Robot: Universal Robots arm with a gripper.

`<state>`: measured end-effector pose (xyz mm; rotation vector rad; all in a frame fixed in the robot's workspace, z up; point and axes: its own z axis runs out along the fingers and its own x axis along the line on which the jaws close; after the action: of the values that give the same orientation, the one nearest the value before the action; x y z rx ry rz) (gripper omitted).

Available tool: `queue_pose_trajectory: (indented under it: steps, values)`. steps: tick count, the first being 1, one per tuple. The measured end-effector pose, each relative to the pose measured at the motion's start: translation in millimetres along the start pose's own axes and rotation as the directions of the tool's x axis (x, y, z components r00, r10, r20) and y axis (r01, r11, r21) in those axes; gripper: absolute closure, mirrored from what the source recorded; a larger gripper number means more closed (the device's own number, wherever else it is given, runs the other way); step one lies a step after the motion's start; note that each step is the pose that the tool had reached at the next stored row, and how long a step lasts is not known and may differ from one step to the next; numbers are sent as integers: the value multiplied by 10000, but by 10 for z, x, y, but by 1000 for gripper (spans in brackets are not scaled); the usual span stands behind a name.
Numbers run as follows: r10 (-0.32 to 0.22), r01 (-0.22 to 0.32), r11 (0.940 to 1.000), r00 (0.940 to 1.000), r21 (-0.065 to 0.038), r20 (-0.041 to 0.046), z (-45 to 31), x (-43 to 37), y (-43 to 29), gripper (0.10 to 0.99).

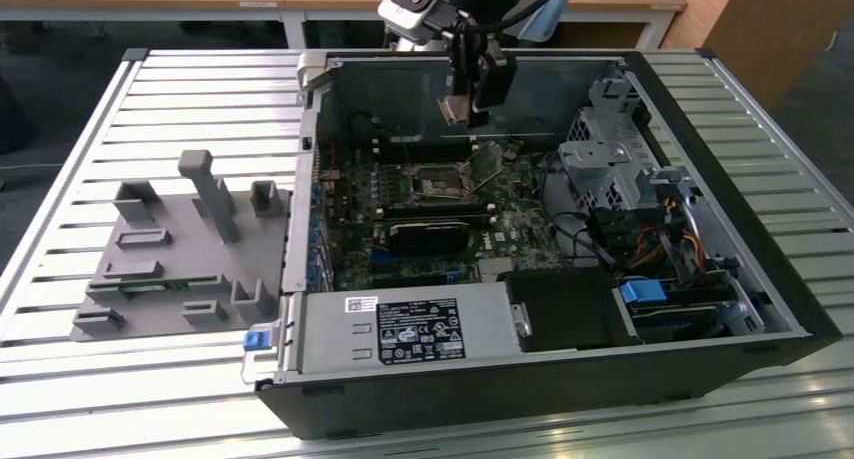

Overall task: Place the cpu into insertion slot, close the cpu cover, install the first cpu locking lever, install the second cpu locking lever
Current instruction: 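Place the cpu into insertion slot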

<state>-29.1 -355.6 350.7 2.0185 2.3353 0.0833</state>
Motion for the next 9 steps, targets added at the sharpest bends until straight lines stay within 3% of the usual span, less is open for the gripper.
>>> queue_pose_trajectory:
  steps: [9]
  values:
    - [371, -371, 9993, 9993, 2, 32, 45, 23, 0, 545]
